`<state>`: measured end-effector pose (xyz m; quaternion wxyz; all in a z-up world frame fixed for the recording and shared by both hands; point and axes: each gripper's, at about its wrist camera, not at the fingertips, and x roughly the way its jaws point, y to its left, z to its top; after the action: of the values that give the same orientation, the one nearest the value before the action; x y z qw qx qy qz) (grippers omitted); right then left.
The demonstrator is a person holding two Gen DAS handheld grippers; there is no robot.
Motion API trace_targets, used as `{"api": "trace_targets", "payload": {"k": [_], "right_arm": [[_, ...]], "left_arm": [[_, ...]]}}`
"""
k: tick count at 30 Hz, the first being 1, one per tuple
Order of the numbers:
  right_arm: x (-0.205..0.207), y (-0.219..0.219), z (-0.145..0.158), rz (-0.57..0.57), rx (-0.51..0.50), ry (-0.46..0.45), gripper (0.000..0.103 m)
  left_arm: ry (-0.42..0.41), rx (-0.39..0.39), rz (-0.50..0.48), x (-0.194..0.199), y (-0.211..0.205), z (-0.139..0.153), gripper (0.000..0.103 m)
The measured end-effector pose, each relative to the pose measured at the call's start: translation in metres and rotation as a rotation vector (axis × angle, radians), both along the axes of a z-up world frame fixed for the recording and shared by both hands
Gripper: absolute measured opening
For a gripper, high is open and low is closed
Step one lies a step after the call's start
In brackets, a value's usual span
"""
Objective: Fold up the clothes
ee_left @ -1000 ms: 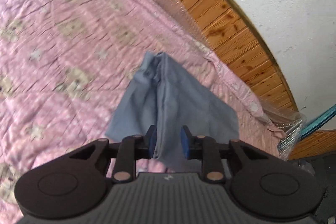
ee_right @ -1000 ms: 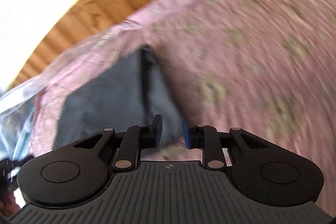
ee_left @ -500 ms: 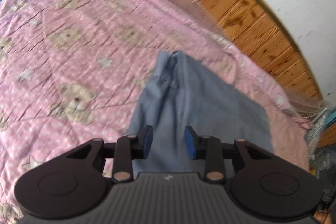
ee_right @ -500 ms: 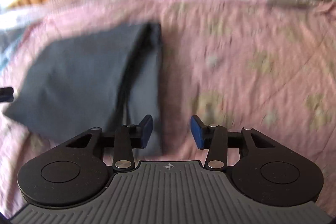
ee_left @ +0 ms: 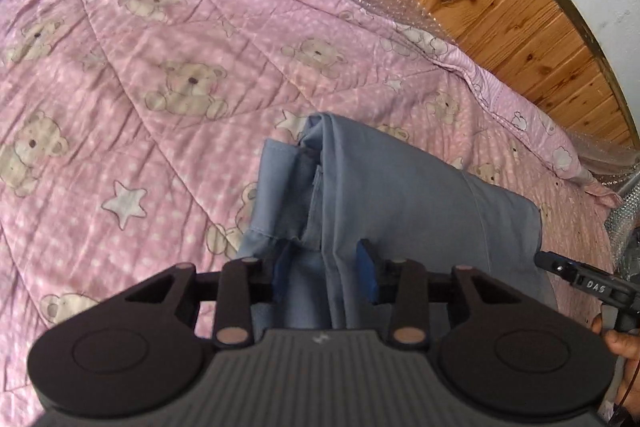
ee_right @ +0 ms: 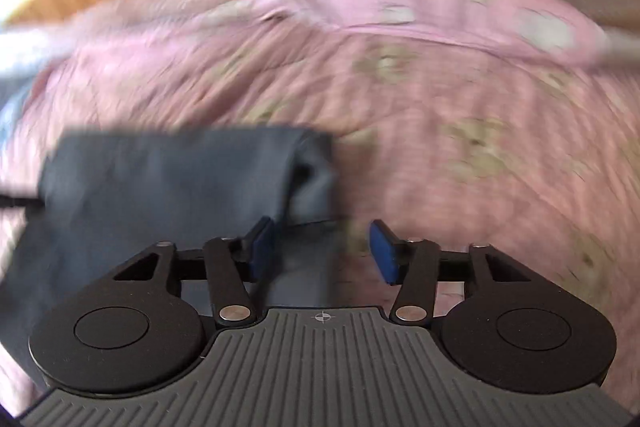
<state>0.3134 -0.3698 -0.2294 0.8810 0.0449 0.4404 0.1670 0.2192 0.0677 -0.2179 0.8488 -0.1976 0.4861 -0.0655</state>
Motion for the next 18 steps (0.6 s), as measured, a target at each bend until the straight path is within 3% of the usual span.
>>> {"api": "trace_targets", "payload": {"k": [3, 7, 10, 14, 16, 18], "right_arm": [[0.011, 0.004, 0.018, 0.011, -0.008, -0.07, 0.042], [0.037, 0.03, -0.001, 0.114, -0.239, -0.067, 0.042], [0.046, 0.032, -0.017, 0.148, -0.258, -0.079, 0.045], [0.044, 0.02, -0.008, 0.052, -0.253, -0.117, 0.045], [0.034, 0.019, 0.003, 0.079, -0.187, -0.146, 0.043], [0.031, 0.028, -0.004, 0.144, -0.2, -0.133, 0.043]], "left_arm": [[-0.054, -0.04, 0.002, 0.009, 0.0, 0.012, 0.038], [-0.063, -0.077, 0.014, 0.034, -0.004, 0.005, 0.038], [-0.046, -0.064, 0.02, 0.046, -0.007, -0.004, 0.037], [-0.043, -0.037, 0.023, 0.047, -0.008, 0.0, 0.037], [-0.076, -0.073, 0.005, 0.042, -0.01, 0.009, 0.041], [-0.075, -0.056, -0.003, 0.042, -0.014, 0.009, 0.045]]}}
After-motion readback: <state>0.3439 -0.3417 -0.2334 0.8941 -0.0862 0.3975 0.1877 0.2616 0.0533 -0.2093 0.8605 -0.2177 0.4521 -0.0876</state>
